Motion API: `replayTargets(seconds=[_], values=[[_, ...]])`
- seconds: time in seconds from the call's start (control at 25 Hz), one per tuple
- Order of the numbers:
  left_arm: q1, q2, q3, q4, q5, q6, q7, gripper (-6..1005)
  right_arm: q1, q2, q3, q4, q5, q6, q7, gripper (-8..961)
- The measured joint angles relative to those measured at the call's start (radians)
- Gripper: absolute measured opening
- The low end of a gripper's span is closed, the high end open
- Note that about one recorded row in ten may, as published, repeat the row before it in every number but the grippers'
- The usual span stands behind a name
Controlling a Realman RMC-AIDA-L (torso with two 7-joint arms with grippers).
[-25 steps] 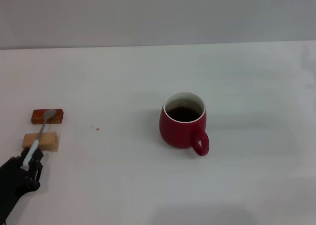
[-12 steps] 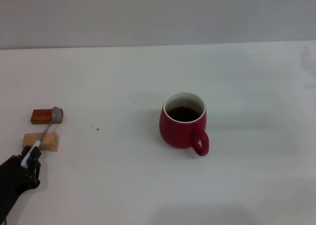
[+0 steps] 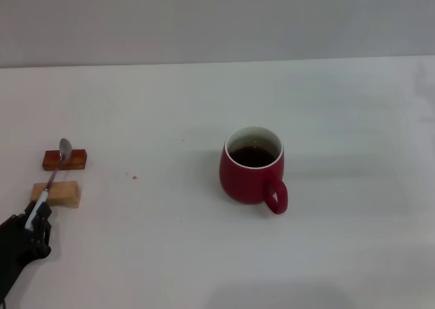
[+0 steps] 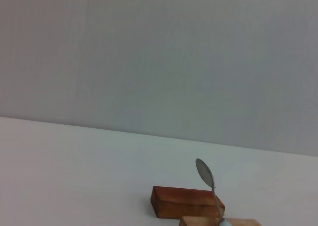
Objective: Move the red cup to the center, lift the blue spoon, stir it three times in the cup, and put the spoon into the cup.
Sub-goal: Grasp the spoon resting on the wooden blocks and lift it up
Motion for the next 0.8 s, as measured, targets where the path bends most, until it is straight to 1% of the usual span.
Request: replayTargets(seconds=[0.6, 0.8], values=[[-0.003, 0.001, -0.003, 0.007, 0.003, 0.008, 0.007, 145, 0.001, 0.0, 0.0, 0.013, 0.0, 0.0, 0.0, 391], [-0.007, 0.003, 0.001, 0.017, 0.006, 0.024, -0.015, 145, 0.0, 0.0, 0.0, 0.014, 0.0, 0.0, 0.0, 391]])
